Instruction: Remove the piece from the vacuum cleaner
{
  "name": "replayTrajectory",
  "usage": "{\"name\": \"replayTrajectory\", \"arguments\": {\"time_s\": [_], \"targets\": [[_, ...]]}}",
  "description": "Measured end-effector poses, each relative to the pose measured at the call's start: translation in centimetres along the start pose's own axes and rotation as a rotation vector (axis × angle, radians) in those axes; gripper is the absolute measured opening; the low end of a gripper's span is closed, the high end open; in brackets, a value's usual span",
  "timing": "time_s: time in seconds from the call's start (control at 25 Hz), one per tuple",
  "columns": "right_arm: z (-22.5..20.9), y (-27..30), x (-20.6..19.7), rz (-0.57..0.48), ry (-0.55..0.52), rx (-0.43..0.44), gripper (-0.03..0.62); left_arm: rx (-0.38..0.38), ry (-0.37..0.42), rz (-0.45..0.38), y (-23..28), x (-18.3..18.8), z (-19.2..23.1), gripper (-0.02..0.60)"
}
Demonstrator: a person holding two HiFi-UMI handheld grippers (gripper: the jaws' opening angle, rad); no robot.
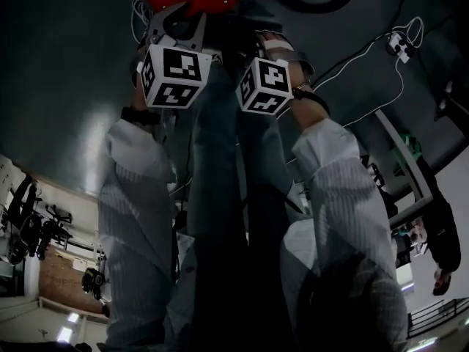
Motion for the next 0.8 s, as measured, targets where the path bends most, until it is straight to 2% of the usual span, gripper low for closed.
{"name": "replayTrajectory", "arguments": {"time_s": [0.16,0.24,0.32,0.48,0.64,0.8], "targets": [[-0.7,-0.2,-0.7,-0.017,0.019,0.004,0.124,-0.032,-0.064,-0.035,0.6,-0.1,-0.1,0.098],[-0.6,-0.2,-1.2,-0.016,0.006,0.033,0.06,-0.03,-0.068,-0.048,0.7,-0.3,-0.2,0.098],[-0.3,-0.2,-1.5,-0.012,0.01,0.046,0.041,-0.028,-0.064,-0.048,0.8,-0.3,-0.3,0.098],[0.5,-0.2,-1.6,-0.006,0.055,0.07,0.031,-0.025,-0.078,-0.038,0.7,-0.3,-0.3,0.101],[1.8,-0.2,-2.2,0.025,0.007,0.104,0.043,-0.031,-0.081,-0.034,0.9,-0.3,-0.2,0.101],[2.1,0.0,-2.2,0.029,0.029,0.127,0.046,-0.03,-0.088,-0.033,1.0,-0.5,-0.1,0.101]]}}
Point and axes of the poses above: the fingertips, and each gripper's own axes: y forward along the fingers, z to its left, x out of its top, the point moved 8 cm from there along -y, backward along the fingers, and after that the axes turned 14 degrees about y, right-handed, at the moved point
